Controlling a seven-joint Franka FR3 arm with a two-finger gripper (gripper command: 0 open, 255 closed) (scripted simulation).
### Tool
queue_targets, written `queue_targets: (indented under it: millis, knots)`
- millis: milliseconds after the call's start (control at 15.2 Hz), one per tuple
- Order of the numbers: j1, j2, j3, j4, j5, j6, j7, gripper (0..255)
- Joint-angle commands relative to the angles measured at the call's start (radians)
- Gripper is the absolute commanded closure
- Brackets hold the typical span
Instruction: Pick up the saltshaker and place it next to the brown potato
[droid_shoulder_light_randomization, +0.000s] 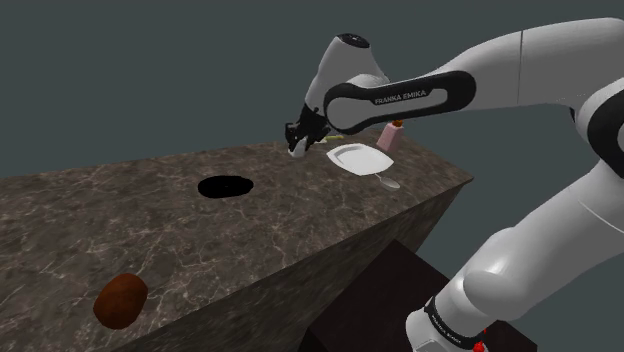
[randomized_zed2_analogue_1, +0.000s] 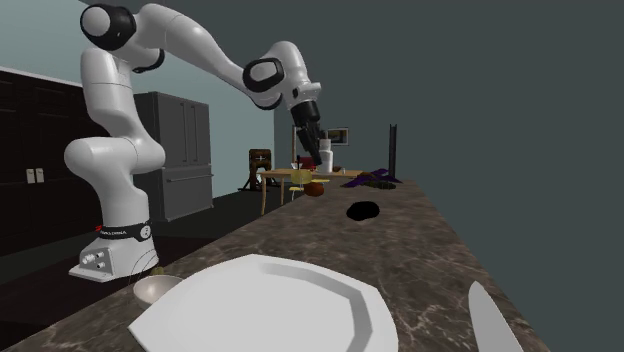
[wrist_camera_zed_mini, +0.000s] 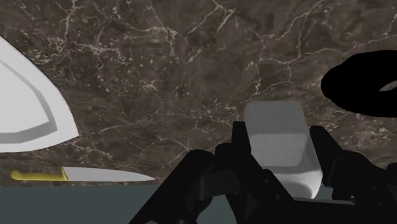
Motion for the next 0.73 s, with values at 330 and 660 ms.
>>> queue_targets:
  millis: [330, 660]
  knots:
    - [0.063, -0.038, 0.111, -0.026, -0.033, -0.034, 0.195, 255]
    - [0.105, -0.029, 0.196, -0.002, -0.062, -0.071, 0.336, 255]
